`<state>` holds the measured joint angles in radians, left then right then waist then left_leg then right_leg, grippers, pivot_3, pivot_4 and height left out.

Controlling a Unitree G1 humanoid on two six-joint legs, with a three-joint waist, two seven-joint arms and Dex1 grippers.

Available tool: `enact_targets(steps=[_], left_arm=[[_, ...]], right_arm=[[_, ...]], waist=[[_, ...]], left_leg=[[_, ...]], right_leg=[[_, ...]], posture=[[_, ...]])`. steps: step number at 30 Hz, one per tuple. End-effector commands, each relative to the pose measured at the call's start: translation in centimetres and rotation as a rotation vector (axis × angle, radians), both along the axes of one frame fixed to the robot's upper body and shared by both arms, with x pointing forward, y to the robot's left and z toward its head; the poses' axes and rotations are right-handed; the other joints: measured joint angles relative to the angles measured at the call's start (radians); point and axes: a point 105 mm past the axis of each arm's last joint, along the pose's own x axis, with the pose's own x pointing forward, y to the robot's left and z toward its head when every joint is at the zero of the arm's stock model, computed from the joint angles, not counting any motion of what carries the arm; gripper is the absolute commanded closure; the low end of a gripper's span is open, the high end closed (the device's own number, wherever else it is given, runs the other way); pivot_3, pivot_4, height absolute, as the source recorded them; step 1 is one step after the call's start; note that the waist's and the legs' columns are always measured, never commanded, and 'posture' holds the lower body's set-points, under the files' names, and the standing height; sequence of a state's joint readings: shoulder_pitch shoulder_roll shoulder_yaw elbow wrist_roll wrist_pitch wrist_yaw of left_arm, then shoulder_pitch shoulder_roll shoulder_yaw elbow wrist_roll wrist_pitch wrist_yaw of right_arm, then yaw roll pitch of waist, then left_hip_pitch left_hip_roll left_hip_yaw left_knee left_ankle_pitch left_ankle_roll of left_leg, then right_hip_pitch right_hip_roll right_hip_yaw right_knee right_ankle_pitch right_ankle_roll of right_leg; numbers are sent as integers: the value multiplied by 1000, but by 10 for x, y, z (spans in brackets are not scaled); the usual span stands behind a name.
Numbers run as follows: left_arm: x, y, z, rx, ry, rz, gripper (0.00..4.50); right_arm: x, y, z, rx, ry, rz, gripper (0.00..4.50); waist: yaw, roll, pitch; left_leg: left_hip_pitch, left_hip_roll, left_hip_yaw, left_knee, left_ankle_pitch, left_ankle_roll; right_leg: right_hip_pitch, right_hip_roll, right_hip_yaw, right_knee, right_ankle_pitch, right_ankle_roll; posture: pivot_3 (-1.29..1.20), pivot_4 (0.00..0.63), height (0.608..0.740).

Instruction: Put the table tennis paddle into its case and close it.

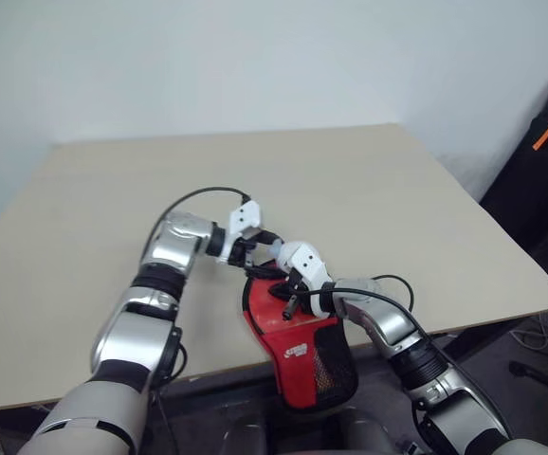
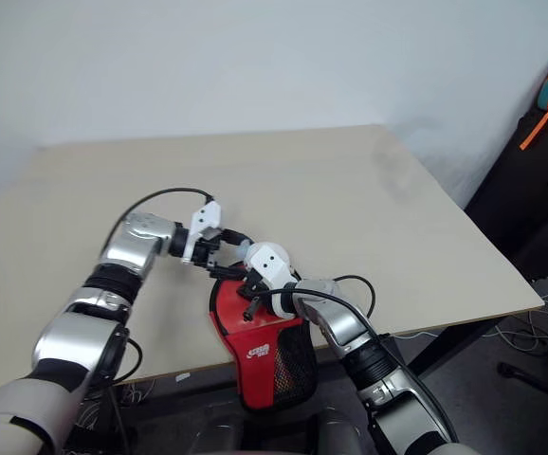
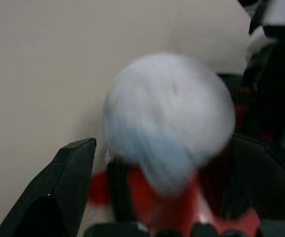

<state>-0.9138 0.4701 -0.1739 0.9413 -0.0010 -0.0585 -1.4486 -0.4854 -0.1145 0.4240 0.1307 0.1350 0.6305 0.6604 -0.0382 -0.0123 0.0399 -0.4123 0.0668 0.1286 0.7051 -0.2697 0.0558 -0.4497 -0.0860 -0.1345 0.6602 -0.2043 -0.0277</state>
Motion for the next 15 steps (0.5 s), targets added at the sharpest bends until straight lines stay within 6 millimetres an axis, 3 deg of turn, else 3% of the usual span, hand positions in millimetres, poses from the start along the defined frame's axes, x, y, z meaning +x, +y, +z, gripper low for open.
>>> enact_targets(steps=[1, 4, 6, 12, 15], left_arm=[[2, 18, 29, 34, -108, -37, 43], [-3, 47, 41, 64, -126, -9, 43], [-6, 56, 46, 54, -131, 10, 43], [-19, 49, 52, -93, -151, 53, 43], [-28, 37, 46, -152, -157, 65, 614]], right_arm=[[-5, -5, -19, -62, 60, 1, 4500], [-6, -6, -18, -62, 61, 10, 4500], [-7, -8, -16, -63, 59, 13, 4500], [-19, -25, 5, -71, 23, 63, 4500], [-29, -38, 17, -91, -3, 109, 4500]], waist=[[-1, 0, 0], [-6, 0, 0], [-6, 0, 0], [-5, 1, -1], [-4, 1, -1]], left_leg=[[0, 0, 0, 0, 0, 0], [0, 0, 0, 0, 0, 0], [0, 1, 0, 0, 0, -1], [0, 4, 1, 3, -3, 4], [-1, 4, 1, 4, -4, 6]], right_leg=[[0, 0, 0, 0, 0, 0], [-1, 0, 1, 0, 0, 0], [-1, 0, 1, 0, 0, 0], [1, -3, 2, 0, -1, 1], [1, -3, 3, 0, -1, 2]], posture=[[0, 0, 706], [0, 0, 706], [0, 0, 706], [0, 0, 706], [0, 0, 706]])
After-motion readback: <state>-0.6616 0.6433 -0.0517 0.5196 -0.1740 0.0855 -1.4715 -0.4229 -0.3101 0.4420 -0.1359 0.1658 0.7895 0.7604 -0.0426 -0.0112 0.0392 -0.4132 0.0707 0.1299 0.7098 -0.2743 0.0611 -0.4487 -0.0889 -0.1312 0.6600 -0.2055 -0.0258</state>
